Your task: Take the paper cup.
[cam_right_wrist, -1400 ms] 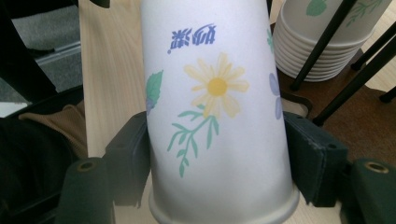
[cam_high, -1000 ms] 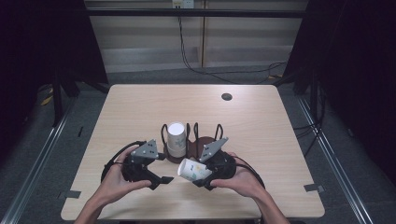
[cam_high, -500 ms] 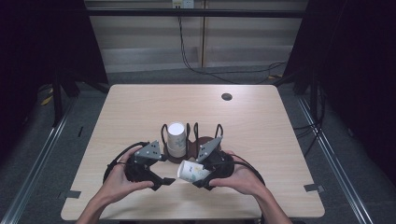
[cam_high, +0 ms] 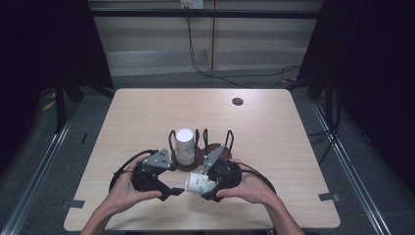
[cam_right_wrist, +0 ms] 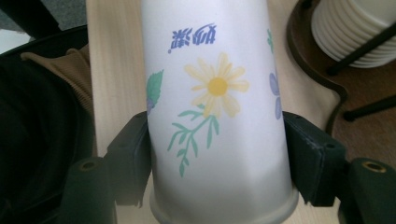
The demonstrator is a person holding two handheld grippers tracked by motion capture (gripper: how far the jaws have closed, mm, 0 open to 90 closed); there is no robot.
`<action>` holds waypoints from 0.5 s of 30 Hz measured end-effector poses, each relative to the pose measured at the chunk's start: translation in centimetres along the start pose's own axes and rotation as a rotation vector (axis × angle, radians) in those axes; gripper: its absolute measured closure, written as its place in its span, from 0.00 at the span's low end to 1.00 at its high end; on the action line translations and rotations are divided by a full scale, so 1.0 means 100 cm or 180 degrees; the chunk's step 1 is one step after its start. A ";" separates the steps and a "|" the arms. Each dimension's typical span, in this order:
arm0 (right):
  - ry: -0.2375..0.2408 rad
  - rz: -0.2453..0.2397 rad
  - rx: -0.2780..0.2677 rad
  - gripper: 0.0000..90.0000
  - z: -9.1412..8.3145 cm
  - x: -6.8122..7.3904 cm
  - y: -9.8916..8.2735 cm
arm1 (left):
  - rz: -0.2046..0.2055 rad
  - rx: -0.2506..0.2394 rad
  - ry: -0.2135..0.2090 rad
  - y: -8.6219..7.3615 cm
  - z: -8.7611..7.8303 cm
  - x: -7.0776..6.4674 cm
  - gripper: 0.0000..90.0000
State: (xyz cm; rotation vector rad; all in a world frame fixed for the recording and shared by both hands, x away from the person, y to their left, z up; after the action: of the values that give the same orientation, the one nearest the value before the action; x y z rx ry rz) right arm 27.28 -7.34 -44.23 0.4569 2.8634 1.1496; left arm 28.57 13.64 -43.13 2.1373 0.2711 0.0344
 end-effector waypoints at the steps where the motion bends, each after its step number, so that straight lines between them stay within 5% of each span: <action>1: -0.0011 -0.0024 0.0040 0.35 0.001 0.002 0.003 | 0.0044 0.0023 0.0027 0.000 0.001 -0.001 0.23; 15: -0.0038 -0.0103 0.0144 0.35 0.002 0.006 0.005 | 0.0068 0.0171 -0.0145 0.000 0.016 -0.008 0.27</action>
State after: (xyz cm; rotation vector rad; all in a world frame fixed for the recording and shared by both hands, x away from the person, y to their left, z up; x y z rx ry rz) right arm 26.87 -6.70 -44.03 0.4158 2.8807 1.0757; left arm 28.00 12.15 -43.92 2.1915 0.2246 -0.0093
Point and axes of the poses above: each handheld gripper's, and its own axes: z roughly forward along the jaws, y roughly out of its top, x roughly to its left, the point moved 2 cm from there along z, roughly forward along the jaws, and after that the axes turned 12 degrees about -x, right-handed, at the moved point
